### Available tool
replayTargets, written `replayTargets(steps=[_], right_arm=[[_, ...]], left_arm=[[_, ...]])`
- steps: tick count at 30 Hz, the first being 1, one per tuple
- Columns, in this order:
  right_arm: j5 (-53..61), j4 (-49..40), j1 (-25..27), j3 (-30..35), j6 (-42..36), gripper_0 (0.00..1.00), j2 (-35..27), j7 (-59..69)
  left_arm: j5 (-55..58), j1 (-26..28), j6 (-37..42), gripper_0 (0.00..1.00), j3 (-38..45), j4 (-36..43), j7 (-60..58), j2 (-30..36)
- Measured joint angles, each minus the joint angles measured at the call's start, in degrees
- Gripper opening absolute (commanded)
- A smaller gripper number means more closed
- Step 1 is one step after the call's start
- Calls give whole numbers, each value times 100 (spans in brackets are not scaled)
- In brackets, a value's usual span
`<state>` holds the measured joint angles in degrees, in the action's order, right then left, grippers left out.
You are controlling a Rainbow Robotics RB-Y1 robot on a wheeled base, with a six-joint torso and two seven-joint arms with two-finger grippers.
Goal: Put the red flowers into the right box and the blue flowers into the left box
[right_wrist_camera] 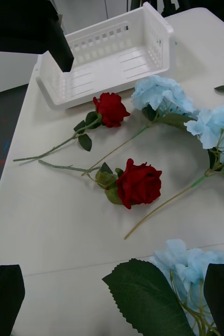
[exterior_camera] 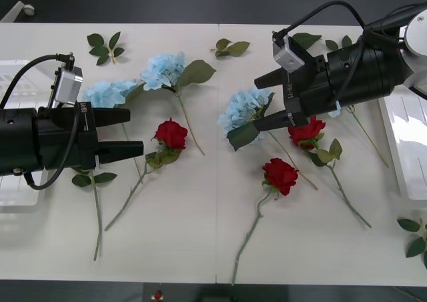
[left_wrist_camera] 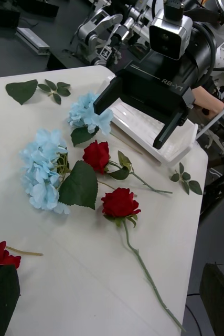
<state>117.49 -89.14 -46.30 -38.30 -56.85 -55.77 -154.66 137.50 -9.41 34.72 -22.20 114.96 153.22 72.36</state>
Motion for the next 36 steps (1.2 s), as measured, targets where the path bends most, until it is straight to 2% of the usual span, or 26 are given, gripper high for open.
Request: replayTargets(steps=[8,11,15,21,28,33,36], right_arm=[[70,76,487,-291,-1,100,1,0],[154,132,440,-268,-67,100,-66,0],[150,137,103,-266,-531,100,-348,208],[-429,138,-671,-149,-1273,100,-938,3246],[-1643,369,-1331,-83,-2014,100,-1567,5157],[-2943,790,-1331,-90,-2403,100,-1603,5532],[-3356,999,-1215,-109,-2411,100,-1602,5520]], left_arm=[[0,9,0,100,-8,-8,0,-6],[1,145,0,100,-159,-87,0,-157],[26,336,0,100,-167,-156,0,-385],[26,399,78,100,159,-405,0,-282],[-156,123,952,100,363,-1987,-1,-138],[-828,-152,1222,100,363,-2784,-73,-138],[-1383,-186,1230,100,362,-2893,-849,-138]])
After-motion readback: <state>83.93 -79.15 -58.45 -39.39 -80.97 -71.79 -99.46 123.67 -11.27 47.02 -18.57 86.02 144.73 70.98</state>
